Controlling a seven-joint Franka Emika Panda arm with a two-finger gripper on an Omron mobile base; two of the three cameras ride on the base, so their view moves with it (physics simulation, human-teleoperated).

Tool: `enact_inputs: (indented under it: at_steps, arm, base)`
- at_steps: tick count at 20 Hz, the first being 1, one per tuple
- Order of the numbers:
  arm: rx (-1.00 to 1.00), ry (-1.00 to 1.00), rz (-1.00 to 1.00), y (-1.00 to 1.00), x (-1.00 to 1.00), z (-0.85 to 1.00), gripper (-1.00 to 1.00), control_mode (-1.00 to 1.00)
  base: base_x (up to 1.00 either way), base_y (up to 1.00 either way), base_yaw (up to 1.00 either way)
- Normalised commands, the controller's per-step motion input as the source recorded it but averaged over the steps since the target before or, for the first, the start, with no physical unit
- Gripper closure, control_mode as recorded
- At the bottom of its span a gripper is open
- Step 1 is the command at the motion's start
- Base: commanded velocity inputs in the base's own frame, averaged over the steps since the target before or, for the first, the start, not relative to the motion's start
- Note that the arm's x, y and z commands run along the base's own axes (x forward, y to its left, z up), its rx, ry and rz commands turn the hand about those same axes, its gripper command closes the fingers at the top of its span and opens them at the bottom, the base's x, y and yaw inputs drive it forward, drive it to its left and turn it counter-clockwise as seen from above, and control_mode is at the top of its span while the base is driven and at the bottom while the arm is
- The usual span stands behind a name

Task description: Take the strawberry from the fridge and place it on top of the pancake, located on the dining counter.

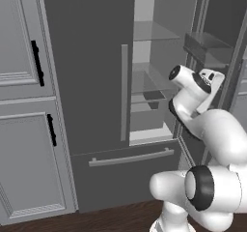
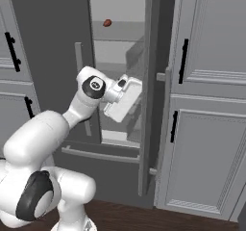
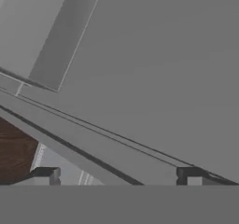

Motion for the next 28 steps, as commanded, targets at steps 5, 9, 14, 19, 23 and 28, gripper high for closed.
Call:
enact_inputs:
  at_steps: [5, 9, 14, 19, 23, 28]
  arm:
    - [0.13, -0.02, 0.0, -0.84, 0.0, 0.0, -1.0, -1.0]
    - [0.08, -0.04, -0.02, -0.41, 0.0, 0.0, -1.0, -1.0]
    - [0.03, -0.14, 0.0, 0.5, 0.0, 0.03, -1.0, -1.0]
    - [0.04, -0.22, 0.0, 1.0, 0.0, 0.0, -1.0, -1.0]
    - [0.28, -0.27, -0.14, 1.0, 0.24, -0.09, -1.0, -1.0]
    - [0.76, -0.2, -0.2, 0.83, 0.39, -0.7, -1.0, -1.0]
  base:
    - [0.0, 0.0, 0.0]
    - [0.0, 0.0, 0.0]
    - [0.0, 0.0, 0.0]
    - [0.0, 0.0, 0.0]
    - [0.0, 0.0, 0.0]
    - [0.0, 0.0, 0.0]
